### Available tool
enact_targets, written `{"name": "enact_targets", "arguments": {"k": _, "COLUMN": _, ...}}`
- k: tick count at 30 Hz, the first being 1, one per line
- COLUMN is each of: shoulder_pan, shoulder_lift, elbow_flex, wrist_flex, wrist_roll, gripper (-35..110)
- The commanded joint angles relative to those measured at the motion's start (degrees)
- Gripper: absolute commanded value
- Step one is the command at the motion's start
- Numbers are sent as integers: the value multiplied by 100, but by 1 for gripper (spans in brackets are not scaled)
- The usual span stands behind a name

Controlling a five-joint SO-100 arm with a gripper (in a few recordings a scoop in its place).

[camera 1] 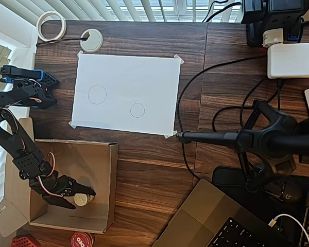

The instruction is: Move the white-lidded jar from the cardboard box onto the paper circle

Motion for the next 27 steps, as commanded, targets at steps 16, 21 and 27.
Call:
{"name": "enact_targets", "arguments": {"k": 16, "shoulder_pan": 105, "shoulder_lift": 290, "elbow_flex": -229, "wrist_flex": 88, "wrist_roll": 97, "gripper": 13}}
{"name": "enact_targets", "arguments": {"k": 21, "shoulder_pan": 97, "shoulder_lift": 308, "elbow_flex": -229, "wrist_flex": 62, "wrist_roll": 114, "gripper": 13}}
{"name": "enact_targets", "arguments": {"k": 27, "shoulder_pan": 26, "shoulder_lift": 387, "elbow_flex": -246, "wrist_flex": 26, "wrist_roll": 237, "gripper": 13}}
